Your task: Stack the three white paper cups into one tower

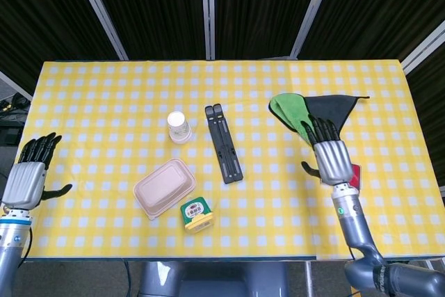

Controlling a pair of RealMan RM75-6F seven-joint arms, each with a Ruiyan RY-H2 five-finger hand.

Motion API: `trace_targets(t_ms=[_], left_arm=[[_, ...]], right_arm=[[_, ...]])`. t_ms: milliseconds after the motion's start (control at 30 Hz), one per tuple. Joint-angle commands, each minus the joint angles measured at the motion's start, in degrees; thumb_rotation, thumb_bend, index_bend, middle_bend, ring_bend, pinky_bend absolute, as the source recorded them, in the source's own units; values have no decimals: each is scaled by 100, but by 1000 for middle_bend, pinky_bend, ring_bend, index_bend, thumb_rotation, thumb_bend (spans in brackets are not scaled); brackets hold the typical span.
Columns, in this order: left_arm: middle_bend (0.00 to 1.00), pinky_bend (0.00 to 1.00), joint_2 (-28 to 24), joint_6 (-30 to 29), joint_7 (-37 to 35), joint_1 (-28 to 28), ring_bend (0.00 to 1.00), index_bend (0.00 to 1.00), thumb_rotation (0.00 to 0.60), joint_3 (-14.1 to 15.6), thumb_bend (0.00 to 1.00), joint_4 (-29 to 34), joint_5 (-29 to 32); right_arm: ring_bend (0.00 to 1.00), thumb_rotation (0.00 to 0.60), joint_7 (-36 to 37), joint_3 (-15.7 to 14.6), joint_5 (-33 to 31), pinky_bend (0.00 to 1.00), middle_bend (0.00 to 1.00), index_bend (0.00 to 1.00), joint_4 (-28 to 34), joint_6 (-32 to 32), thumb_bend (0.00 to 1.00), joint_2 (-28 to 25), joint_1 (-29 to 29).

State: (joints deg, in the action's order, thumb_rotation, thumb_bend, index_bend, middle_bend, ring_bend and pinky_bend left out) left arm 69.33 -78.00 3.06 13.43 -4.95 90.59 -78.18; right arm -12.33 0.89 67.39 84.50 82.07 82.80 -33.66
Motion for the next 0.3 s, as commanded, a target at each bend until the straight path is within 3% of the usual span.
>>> trace_targets(t_ms=[33,300], left_arm=[[0,0,91,-54,41,-85,0,0,600,118,128,-121,-80],[0,0,233,-260,137,-294,0,0,600,275,128,-277,-205]], right_arm=[[0,600,419,-334,337,0,0,65,-176,317,121,-151,528],[0,600,1043,-497,684,0,0,60,-690,538,121,-197,1238]])
